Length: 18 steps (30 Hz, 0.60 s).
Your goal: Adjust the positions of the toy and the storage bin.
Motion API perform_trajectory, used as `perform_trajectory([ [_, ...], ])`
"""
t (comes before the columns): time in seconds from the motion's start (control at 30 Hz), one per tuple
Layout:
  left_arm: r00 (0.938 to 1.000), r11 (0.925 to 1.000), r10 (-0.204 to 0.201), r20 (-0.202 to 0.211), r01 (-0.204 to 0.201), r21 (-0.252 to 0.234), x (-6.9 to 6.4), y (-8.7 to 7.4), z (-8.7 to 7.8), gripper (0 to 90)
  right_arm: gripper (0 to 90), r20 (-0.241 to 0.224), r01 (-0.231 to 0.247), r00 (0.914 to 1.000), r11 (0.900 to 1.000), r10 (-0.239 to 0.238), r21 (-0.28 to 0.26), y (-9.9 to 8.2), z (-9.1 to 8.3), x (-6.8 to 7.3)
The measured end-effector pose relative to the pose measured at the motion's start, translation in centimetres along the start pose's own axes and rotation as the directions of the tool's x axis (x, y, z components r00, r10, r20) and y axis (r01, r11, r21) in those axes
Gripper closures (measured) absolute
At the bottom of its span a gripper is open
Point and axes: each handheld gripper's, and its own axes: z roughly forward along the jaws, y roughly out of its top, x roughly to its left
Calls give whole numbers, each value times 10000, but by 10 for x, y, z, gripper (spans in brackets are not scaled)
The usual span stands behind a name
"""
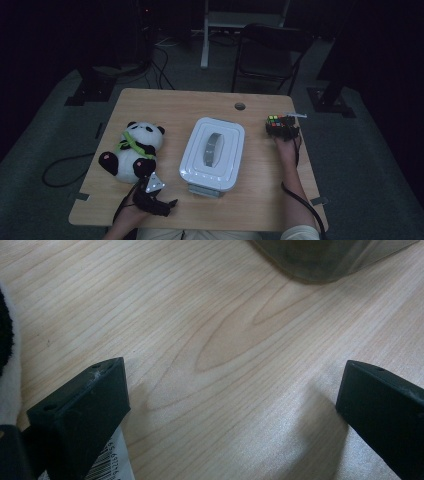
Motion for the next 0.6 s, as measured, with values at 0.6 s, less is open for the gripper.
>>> perform_trajectory([
  [0.6,10000,10000,14,1,-14,10,1,0,0,12,338,328,63,9994,9999,-58,-152,-5,-12,-3],
])
